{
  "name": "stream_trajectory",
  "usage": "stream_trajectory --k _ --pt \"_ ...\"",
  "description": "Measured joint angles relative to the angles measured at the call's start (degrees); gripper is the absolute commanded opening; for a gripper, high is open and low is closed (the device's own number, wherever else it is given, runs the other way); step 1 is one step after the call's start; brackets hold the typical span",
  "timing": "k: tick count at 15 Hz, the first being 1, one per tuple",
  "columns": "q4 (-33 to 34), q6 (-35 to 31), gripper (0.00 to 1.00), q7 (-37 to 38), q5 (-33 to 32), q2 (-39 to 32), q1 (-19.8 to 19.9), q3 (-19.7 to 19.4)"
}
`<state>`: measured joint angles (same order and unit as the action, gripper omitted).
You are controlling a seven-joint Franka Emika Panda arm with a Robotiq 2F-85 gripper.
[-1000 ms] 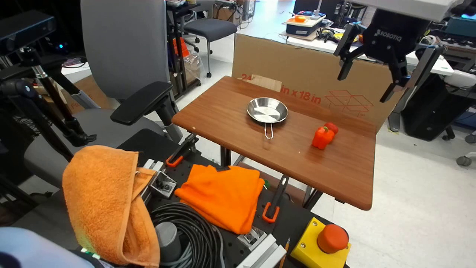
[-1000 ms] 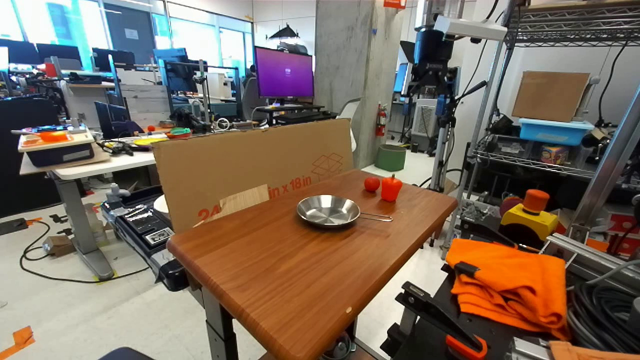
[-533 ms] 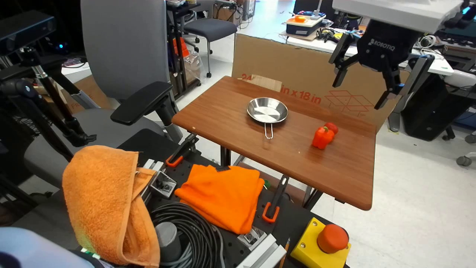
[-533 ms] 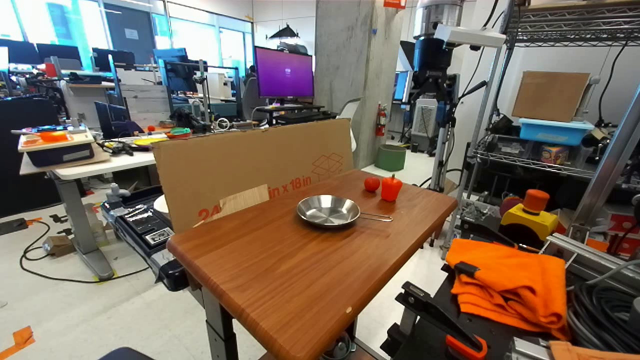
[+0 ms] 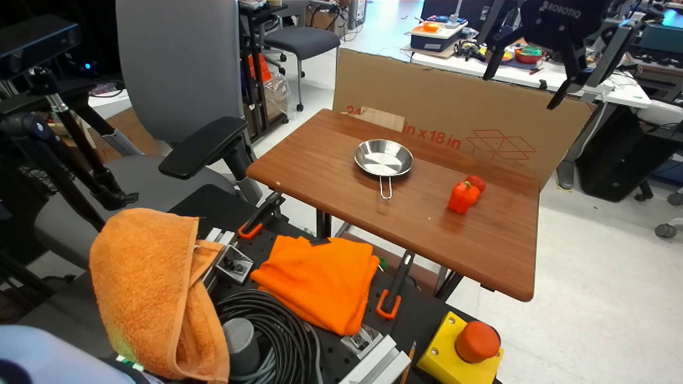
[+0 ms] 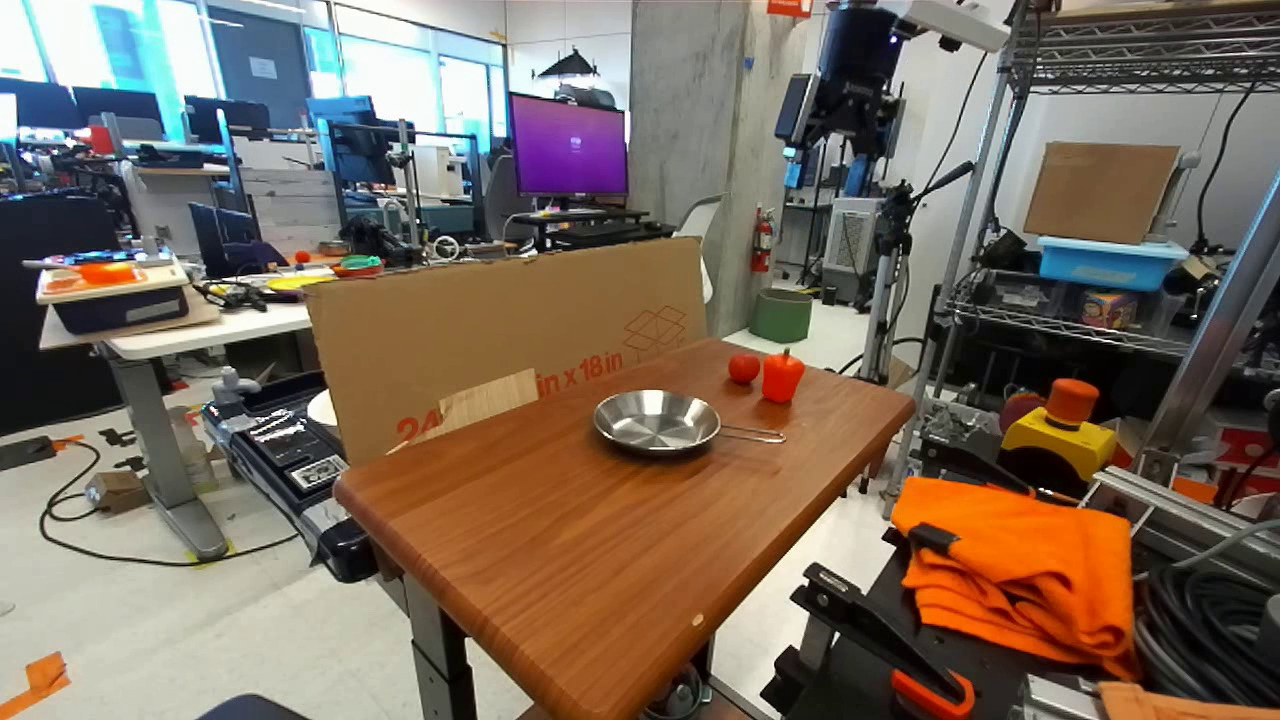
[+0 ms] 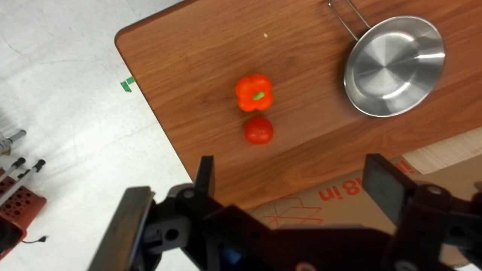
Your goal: Put the pepper on the pan
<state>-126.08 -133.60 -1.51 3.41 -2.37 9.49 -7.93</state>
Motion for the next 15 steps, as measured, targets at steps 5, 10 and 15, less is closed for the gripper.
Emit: stream_trajectory --k 5,10,15 --pt "-0.39 -0.08 1.00 -5.79 2.97 2.70 -0.06 0.04" --pt "-0.47 -0.08 1.00 -7.44 2.98 2.57 -0.02 -0.47" --pt "-0.51 -0.05 1.00 -7.80 2.98 0.43 0.58 -1.17"
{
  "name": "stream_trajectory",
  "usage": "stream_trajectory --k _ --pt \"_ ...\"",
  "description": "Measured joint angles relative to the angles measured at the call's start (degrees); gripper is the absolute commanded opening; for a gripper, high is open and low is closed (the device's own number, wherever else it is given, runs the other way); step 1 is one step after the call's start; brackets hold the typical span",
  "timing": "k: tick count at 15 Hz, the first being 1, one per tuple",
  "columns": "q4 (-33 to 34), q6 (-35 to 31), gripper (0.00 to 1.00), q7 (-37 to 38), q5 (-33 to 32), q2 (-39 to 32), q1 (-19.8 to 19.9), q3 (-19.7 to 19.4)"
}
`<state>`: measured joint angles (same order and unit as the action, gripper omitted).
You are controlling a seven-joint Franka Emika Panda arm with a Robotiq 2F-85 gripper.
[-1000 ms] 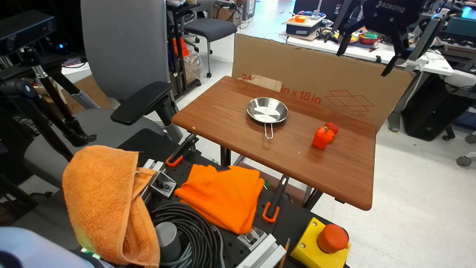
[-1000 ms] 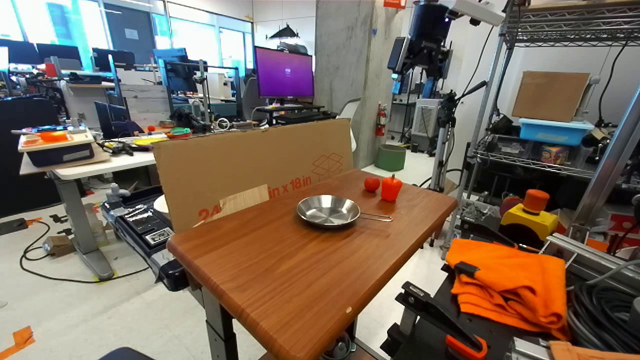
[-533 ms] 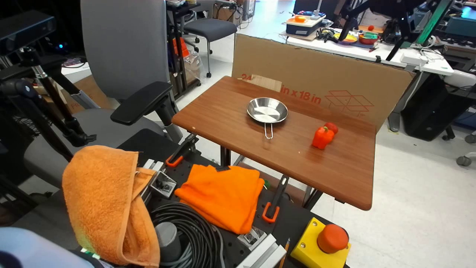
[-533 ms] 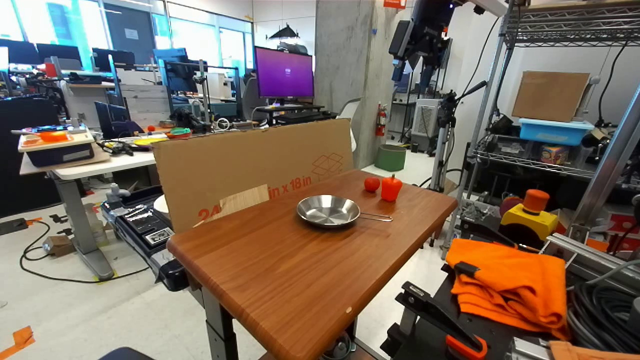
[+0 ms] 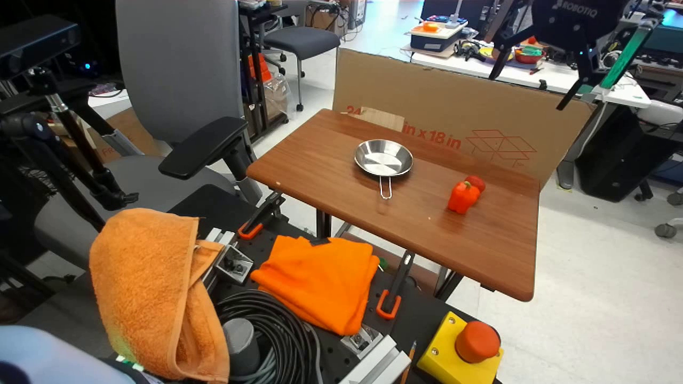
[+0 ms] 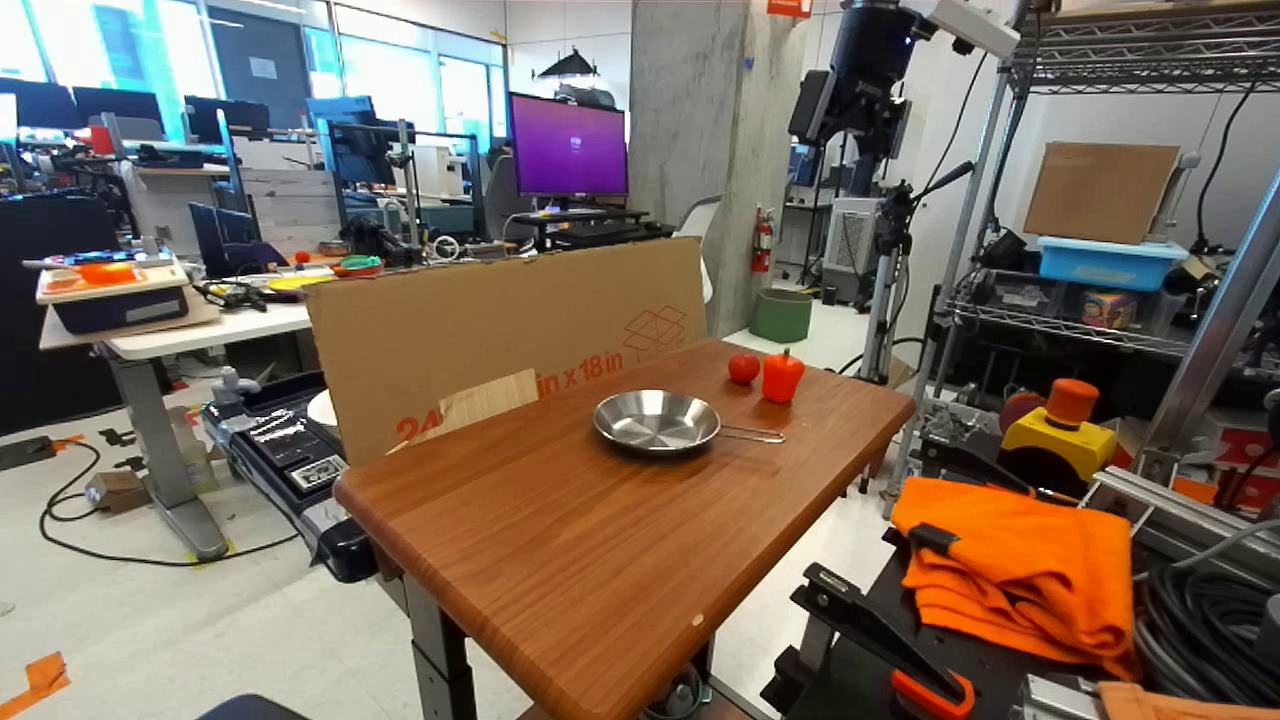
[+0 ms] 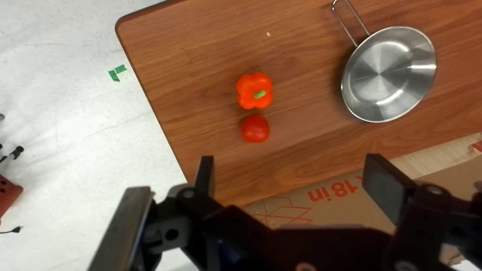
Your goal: Put the pepper on the pan
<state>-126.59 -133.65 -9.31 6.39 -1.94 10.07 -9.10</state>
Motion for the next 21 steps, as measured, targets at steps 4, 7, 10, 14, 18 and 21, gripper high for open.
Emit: stream_trajectory --k 4,7,10,14,18,21 --pt "0.05 0.00 1.00 0.00 0.00 -2.29 0.49 -0.28" --pt "0.20 0.07 1.00 0.04 -0.07 -3.54 0.77 -0.46" --pt "0.48 0.28 1.00 0.19 -0.07 -4.60 1.04 -0.68" --pt "1.41 1.90 1.00 0.89 -0.08 -6.64 1.80 -1.15" --pt "2.71 3.25 1.00 1.47 -0.08 -8.71 2.52 -1.49" --pt "3.62 4.14 1.00 1.91 -0.08 -9.47 2.79 -1.53"
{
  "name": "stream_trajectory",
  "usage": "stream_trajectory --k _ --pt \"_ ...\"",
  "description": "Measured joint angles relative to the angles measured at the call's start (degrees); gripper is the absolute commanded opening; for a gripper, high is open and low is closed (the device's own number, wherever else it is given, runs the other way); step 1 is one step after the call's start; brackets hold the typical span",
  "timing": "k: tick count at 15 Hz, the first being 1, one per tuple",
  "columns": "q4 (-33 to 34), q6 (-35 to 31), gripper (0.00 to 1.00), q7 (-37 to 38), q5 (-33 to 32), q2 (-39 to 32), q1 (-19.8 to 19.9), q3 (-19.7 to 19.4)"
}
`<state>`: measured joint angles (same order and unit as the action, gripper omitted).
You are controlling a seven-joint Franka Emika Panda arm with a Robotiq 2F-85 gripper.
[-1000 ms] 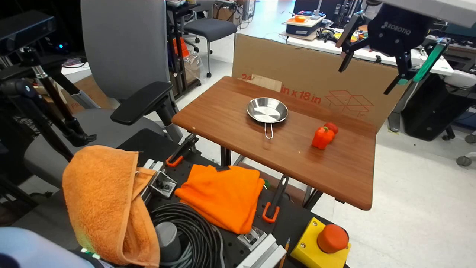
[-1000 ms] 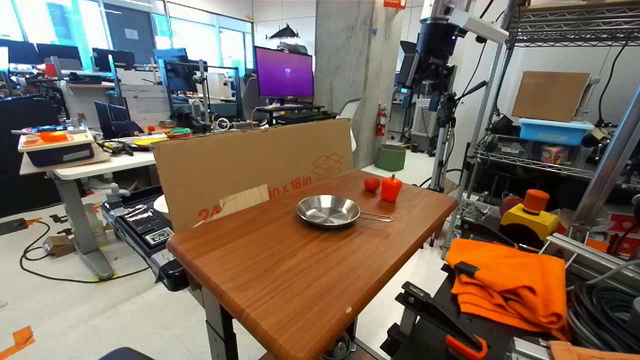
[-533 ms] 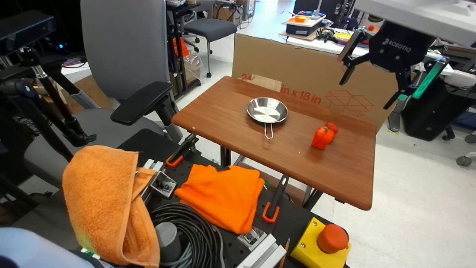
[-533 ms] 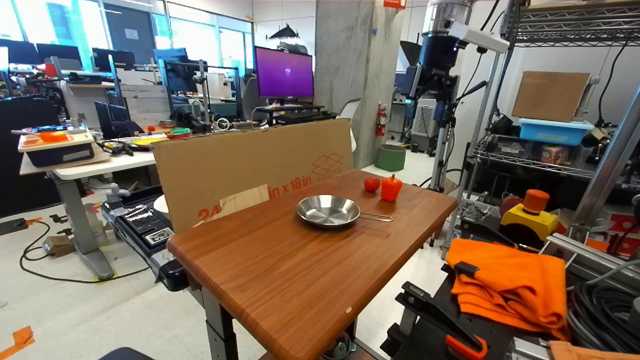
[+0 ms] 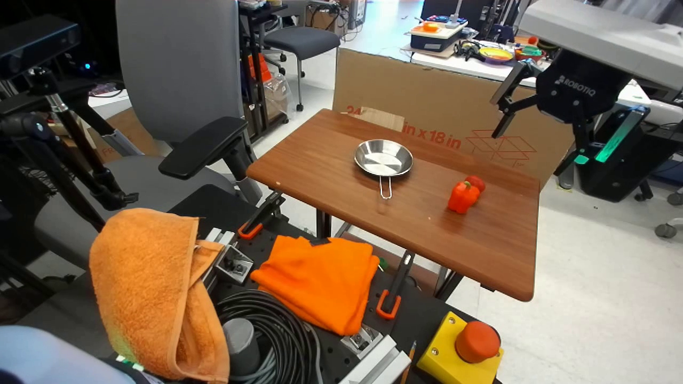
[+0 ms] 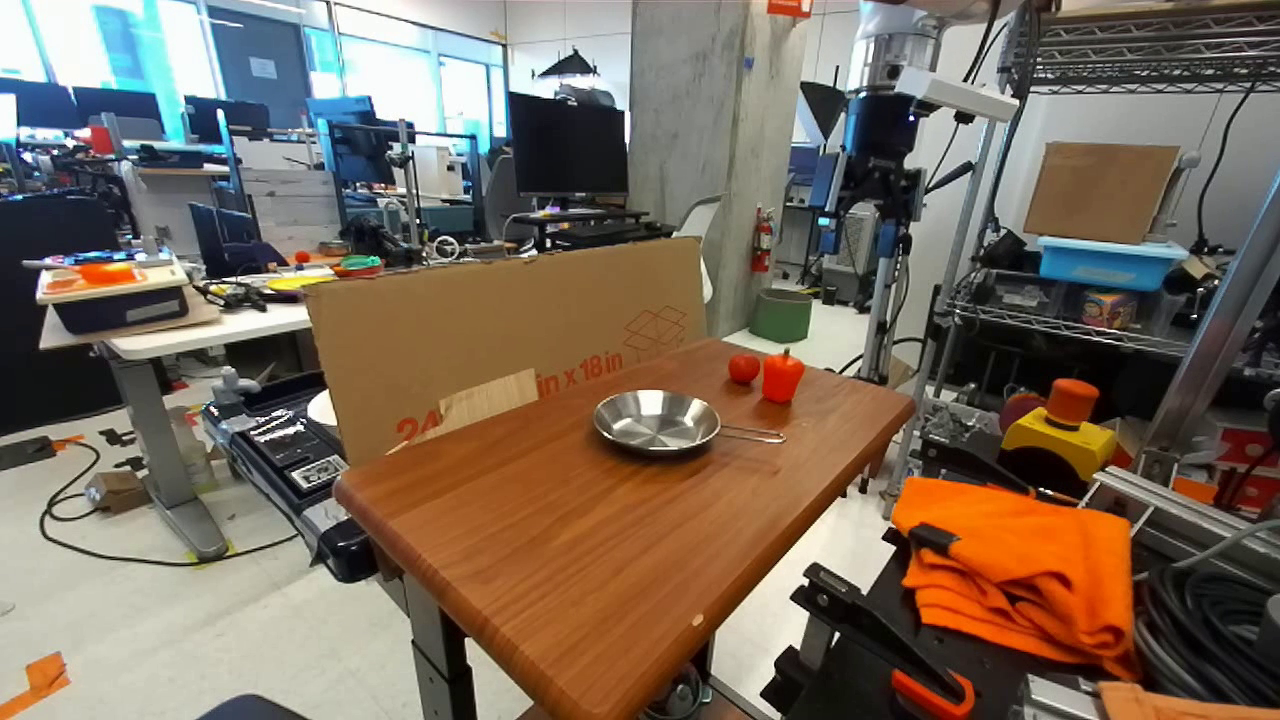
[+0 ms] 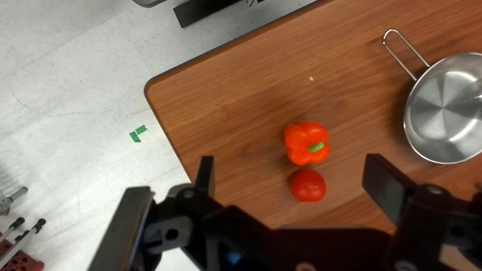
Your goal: Put the pepper on the pan
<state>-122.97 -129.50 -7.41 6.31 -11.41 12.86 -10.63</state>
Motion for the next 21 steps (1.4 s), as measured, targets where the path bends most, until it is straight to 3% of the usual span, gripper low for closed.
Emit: stream_trajectory --k 7,12,21 --pt "0.94 0.28 1.00 0.23 0.00 -0.36 0.04 0.20" --pt "1.16 -2.94 1.00 1.61 -1.28 2.85 -1.26 0.38" --pt "3.30 2.18 1.00 10.24 -2.39 4.89 -1.90 0.46"
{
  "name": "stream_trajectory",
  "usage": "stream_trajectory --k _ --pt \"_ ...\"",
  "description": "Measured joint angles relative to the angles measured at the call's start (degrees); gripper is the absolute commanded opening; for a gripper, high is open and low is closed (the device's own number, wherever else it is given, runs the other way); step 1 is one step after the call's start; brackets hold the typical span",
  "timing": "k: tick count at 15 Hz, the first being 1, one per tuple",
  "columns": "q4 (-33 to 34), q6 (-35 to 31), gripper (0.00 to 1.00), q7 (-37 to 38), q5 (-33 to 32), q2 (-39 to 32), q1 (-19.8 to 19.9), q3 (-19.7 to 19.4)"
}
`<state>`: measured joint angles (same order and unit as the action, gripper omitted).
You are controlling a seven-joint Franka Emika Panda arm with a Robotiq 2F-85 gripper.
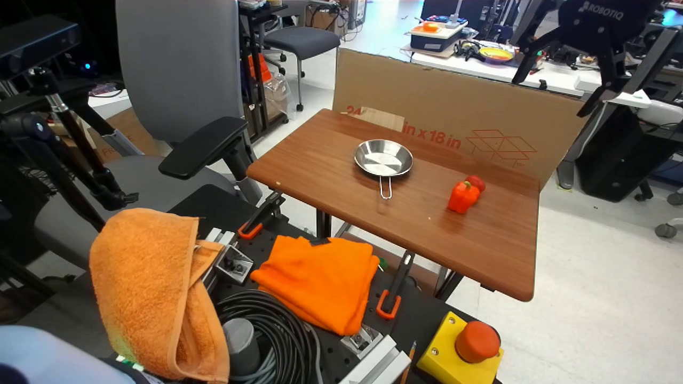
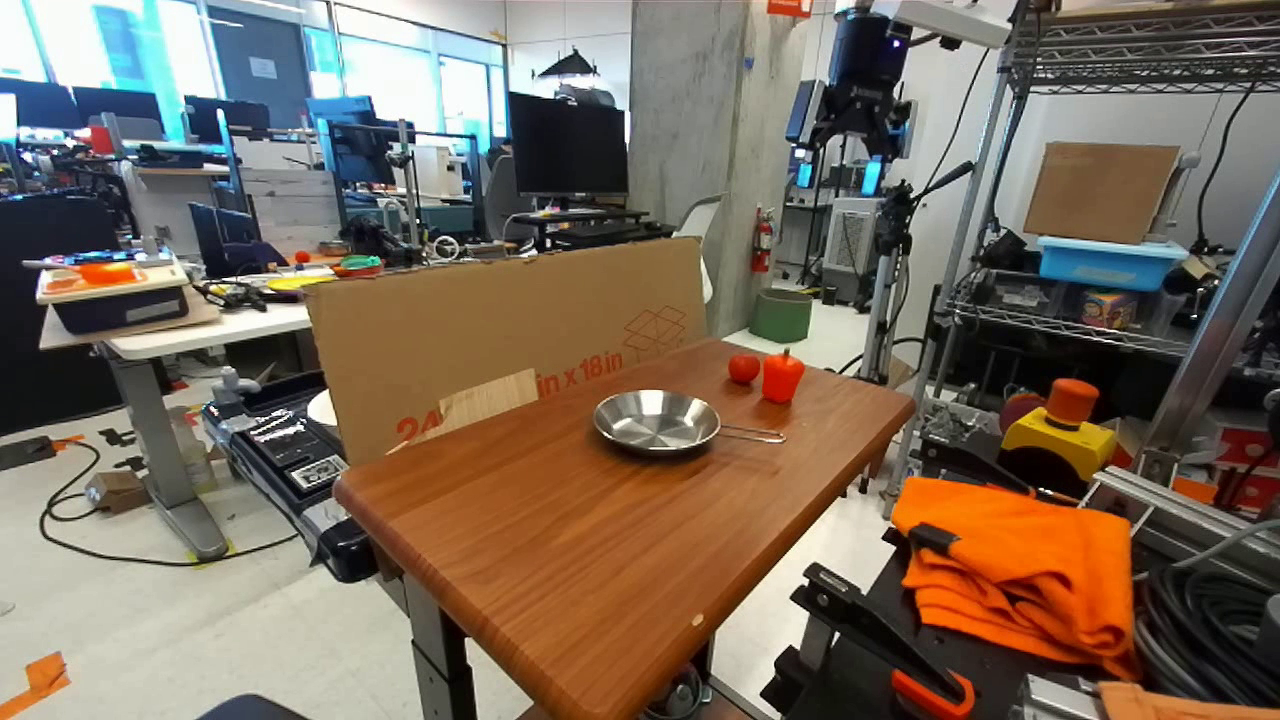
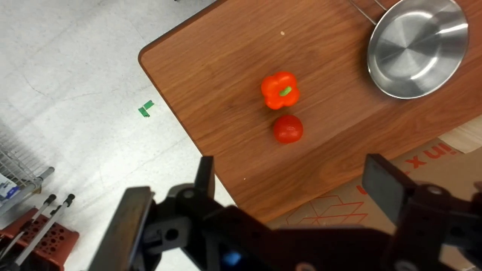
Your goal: Put the pepper on the pan
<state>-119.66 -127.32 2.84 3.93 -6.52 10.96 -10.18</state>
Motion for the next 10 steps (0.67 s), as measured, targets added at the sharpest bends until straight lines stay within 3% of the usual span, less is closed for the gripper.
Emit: stream_trajectory --k 10 --pt "0.93 0.73 1.00 3.01 -0.45 -3.66 -0.12 -0.38"
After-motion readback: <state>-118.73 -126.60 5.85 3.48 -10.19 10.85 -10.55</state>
